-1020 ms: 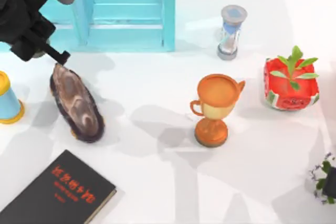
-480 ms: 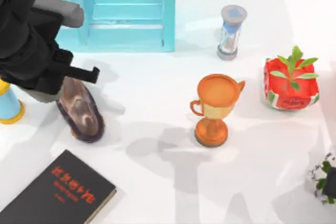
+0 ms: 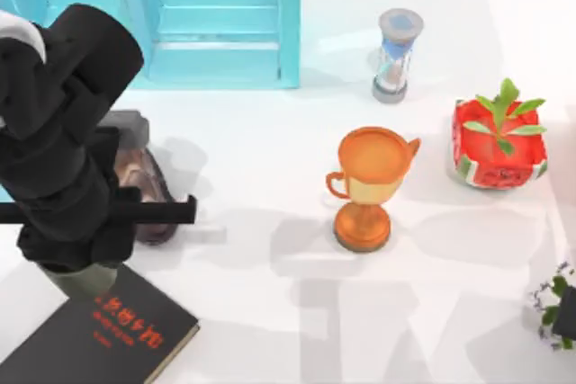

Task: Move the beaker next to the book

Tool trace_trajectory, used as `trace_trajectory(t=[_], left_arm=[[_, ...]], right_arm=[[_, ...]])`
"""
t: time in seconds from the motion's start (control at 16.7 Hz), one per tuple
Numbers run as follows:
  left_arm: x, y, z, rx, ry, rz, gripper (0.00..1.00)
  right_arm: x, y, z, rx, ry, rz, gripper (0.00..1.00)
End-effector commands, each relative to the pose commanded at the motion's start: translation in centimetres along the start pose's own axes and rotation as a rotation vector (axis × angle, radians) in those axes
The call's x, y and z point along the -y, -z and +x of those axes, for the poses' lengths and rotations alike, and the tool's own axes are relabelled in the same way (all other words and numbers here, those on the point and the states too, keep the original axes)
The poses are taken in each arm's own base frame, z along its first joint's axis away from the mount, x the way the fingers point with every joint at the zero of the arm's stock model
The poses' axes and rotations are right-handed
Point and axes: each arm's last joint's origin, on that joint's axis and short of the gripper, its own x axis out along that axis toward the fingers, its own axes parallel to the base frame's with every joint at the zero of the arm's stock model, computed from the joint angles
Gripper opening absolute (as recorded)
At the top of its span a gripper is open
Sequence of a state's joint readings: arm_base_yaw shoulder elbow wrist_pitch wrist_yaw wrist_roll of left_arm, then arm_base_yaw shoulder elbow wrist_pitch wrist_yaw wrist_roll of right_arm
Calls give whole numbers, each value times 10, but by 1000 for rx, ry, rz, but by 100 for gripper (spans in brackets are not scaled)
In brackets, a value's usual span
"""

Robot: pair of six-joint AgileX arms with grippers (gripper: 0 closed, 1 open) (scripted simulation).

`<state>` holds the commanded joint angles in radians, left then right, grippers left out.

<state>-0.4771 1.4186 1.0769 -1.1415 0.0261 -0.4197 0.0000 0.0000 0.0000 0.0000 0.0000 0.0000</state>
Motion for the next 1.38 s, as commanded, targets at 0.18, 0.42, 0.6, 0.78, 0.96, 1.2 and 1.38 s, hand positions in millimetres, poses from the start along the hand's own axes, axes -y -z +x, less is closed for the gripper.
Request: trace_trajectory(t=[0.18,0.42,0.6,0.78,0.96,1.2,1.38], left_arm=[[-1,9,6,-34,-8,-40,0],[-1,9,6,-34,-8,-40,0],[-1,7,8,-35,-10,-40,0],[-5,8,26,-44,-14,-44,0],[-6,8,48,-15,0,-39,0],[-11,12,70,-34,-8,-40,0],[-11,12,70,-34,-8,-40,0]], right_arm=[[0,0,0,0,0,0,100],[0,0,0,0,0,0,100],[0,0,0,0,0,0,100],[0,0,0,0,0,0,100],[0,0,0,0,0,0,100],[0,0,0,0,0,0,100],[0,0,0,0,0,0,100]])
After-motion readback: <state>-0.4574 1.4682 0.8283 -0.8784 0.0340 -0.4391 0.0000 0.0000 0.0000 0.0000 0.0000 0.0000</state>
